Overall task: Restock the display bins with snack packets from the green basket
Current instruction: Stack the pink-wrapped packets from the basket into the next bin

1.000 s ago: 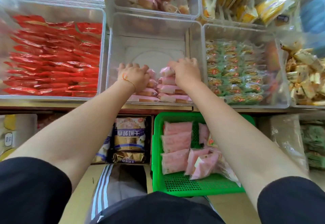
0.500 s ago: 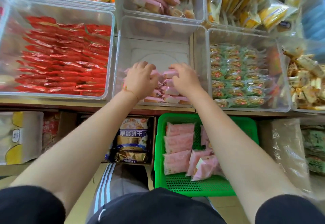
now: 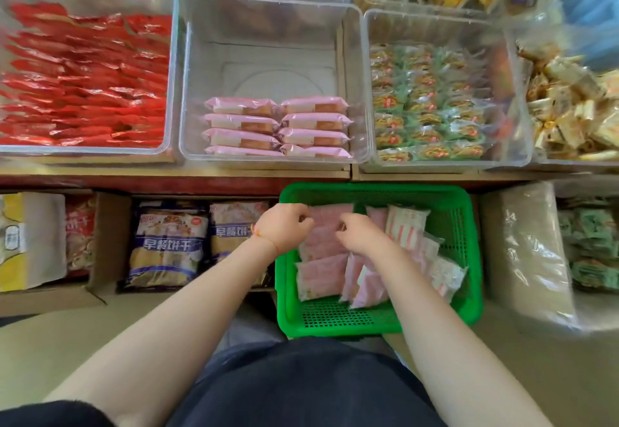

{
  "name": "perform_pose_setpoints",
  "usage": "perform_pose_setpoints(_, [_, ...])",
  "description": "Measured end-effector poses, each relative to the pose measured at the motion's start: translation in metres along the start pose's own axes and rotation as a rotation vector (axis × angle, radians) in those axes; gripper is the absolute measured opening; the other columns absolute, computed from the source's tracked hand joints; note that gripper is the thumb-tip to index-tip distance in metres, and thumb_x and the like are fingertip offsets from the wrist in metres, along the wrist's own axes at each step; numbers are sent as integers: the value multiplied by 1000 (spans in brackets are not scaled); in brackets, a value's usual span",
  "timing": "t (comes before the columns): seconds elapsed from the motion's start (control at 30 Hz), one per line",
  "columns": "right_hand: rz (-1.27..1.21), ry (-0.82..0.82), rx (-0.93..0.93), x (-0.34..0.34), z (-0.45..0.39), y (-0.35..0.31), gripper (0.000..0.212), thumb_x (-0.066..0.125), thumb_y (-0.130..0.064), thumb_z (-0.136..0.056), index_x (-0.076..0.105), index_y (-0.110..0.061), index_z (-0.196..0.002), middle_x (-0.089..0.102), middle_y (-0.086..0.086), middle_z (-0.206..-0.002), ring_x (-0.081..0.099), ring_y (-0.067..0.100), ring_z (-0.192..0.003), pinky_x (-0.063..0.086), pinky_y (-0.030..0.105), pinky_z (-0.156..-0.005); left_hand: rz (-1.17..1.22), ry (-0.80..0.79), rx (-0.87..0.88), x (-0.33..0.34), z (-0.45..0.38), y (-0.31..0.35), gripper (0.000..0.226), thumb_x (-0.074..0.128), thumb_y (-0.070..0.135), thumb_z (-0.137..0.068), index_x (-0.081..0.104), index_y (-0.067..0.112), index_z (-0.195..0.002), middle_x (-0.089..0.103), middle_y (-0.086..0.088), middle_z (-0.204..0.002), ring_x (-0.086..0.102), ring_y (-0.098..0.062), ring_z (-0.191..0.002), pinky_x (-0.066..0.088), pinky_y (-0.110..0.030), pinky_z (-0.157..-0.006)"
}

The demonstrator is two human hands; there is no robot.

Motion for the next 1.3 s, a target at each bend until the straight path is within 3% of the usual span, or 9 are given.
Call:
perform_pose_setpoints(0.17, [432,-311,71,49,6,64,106,83,-49,-67,24,-22,-152,41,11,-146,41,33,-134,39,42,-102,11,-92,-11,40,3,9,26,49,27,-92,71,20,-102,71,-4,-104,64,-26,-96,52,-32,-77])
perform_pose_setpoints(0.33, [457,-191,-13,54,11,87,93,69,-14,-77,17,-23,-154,35,8,-153,27,28,-144,21,50,-116,0,-141,-56,63,7,16,26,49,24,-91,72,20,-104,70,-3,-112,62,-25,-103,50,-30,-83])
perform_pose_setpoints(0.53, [404,-132,-85,45,9,96,61,72,-36,-77,52,-17,-131,46,11,-141,33,31,-140,16,53,-120,23,-133,-80,71,8,24,27,49,20,-91,74,15,-101,70,-6,-109,61,-26,-100,51,-33,-86])
perform_pose_setpoints(0.7, [-64,-96,-86,28,20,98,45,75,-36,-75,50,-18,-108,55,-2,-105,55,21,-97,47,32,-71,90,-156,-70,70,12,32,28,59,34,-87,70,18,-107,69,1,-108,62,-20,-103,50,-31,-89])
perform_pose_setpoints(0.83, [-511,-127,-38,8,29,94,74,76,-49,-71,50,-22,-134,55,-5,-131,57,17,-113,51,37,-91,4,-196,174,67,19,61,97,64,72,-62,39,28,-144,53,5,-137,51,-17,-124,43,-39,-104])
perform_pose_setpoints(0.97, [-979,-230,-20,-8,39,76,25,66,-35,-90,63,-25,-112,71,9,-114,67,30,-107,49,52,-102,-359,-5,401,57,26,90,117,67,78,-57,16,34,-153,47,2,-141,44,-24,-129,34,-45,-108])
perform_pose_setpoints(1.07, [-1215,-342,-23,-12,47,72,33,60,-29,-95,61,-10,-121,68,17,-108,66,34,-101,45,53,-102,-449,44,429,51,28,97,121,63,77,-52,6,40,-152,47,1,-142,47,-26,-127,39,-47,-104])
perform_pose_setpoints(1.17, [-1416,-422,-88,-12,52,70,50,58,-38,-95,58,-5,-132,61,25,-122,61,38,-113,43,54,-105,-162,-44,326,36,27,96,112,71,58,-57,14,40,-152,52,1,-137,55,-23,-117,46,-36,-92])
perform_pose_setpoints(1.3, [-1577,-420,-95,-9,53,69,71,54,-60,-92,53,-6,-139,61,18,-113,61,29,-95,51,44,-90,851,-297,126,25,32,91,77,78,34,-66,45,26,-135,62,-9,-122,63,-24,-111,54,-37,-92])
Point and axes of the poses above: each hand's wrist, its own z-axis away from the middle knuckle, its own x-axis out of the palm, y = z × x, the point moved 4 cm from there along -z, towards the middle knuckle
